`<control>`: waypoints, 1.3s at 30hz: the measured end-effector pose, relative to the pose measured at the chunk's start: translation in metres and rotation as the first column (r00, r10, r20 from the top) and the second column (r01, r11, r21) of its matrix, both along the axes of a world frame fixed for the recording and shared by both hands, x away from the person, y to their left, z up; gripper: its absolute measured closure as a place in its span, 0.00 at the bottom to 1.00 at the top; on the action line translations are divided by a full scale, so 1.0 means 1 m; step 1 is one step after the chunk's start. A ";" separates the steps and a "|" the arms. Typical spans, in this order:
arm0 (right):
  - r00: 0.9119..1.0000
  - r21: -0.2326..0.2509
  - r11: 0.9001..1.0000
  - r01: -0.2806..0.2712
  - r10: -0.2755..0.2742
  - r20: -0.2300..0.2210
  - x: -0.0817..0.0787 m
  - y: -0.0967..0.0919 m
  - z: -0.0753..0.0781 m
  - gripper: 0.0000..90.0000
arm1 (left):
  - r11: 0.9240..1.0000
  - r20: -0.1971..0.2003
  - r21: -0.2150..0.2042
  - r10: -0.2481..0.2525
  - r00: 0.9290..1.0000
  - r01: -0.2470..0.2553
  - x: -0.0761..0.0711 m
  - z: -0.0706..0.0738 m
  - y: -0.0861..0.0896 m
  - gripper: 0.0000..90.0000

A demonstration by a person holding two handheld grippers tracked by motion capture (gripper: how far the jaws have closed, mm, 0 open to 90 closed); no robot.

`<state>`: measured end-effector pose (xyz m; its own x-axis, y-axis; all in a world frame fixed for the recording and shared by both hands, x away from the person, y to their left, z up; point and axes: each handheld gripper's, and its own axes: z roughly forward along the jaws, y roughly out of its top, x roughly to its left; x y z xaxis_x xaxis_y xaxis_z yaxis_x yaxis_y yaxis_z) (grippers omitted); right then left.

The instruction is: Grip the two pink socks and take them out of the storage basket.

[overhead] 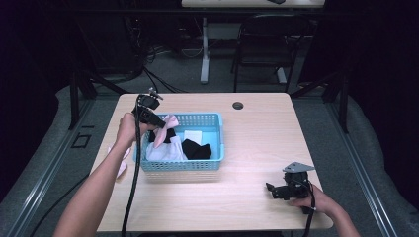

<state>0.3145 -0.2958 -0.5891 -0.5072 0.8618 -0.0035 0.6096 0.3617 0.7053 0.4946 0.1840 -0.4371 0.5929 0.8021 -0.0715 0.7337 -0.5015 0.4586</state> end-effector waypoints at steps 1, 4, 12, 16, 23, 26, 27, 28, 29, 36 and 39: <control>1.000 0.000 1.000 0.000 0.000 0.000 0.000 0.000 0.000 0.00 | 1.000 0.004 -0.002 0.000 1.000 0.000 -0.001 0.002 0.000 0.91; 1.000 0.000 1.000 0.000 0.000 0.000 0.000 0.000 0.000 0.00 | 1.000 0.012 -0.011 -0.012 1.000 0.012 -0.003 0.009 0.000 0.91; 1.000 0.000 1.000 0.000 0.000 0.003 0.000 0.000 0.000 0.00 | 0.999 0.022 -0.014 -0.040 0.999 0.040 -0.009 0.032 -0.001 0.91; 1.000 0.001 1.000 0.000 0.000 0.001 0.000 0.000 0.000 0.00 | 0.999 0.026 -0.008 -0.044 0.999 0.044 -0.012 0.044 0.000 0.91; 1.000 0.000 1.000 0.000 0.000 0.003 0.000 0.000 0.000 0.00 | 0.998 0.024 0.002 -0.063 0.998 0.063 -0.018 0.062 0.005 0.91; 1.000 0.001 1.000 0.000 0.000 0.002 0.000 0.000 0.000 0.00 | 0.997 0.033 -0.005 -0.074 0.997 0.074 -0.022 0.071 0.010 0.91; 1.000 0.000 1.000 0.000 0.000 0.002 0.000 0.000 0.000 0.00 | 0.997 0.035 -0.005 -0.074 0.997 0.074 -0.024 0.074 0.011 0.91; 1.000 0.000 1.000 0.000 0.000 0.002 0.000 0.000 0.000 0.00 | 0.997 0.037 -0.007 -0.074 0.997 0.074 -0.025 0.077 0.013 0.91; 1.000 0.000 1.000 0.000 0.000 0.002 0.000 0.000 0.000 0.00 | 0.997 0.042 -0.005 -0.073 0.996 0.073 -0.027 0.080 0.015 0.91; 1.000 0.001 1.000 0.000 0.000 0.002 0.000 0.000 0.000 0.00 | 0.998 0.059 -0.003 -0.061 0.996 0.061 -0.037 0.092 0.035 0.91; 1.000 0.000 1.000 0.000 0.000 0.002 0.000 0.000 0.000 0.00 | 0.999 0.062 0.001 -0.050 0.997 0.050 -0.041 0.094 0.046 0.91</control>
<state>0.3145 -0.2956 -0.5892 -0.5071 0.8619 -0.0045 0.6080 0.3614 0.7069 0.4533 0.2298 -0.3431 0.6357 0.7712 -0.0341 0.6777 -0.5364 0.5029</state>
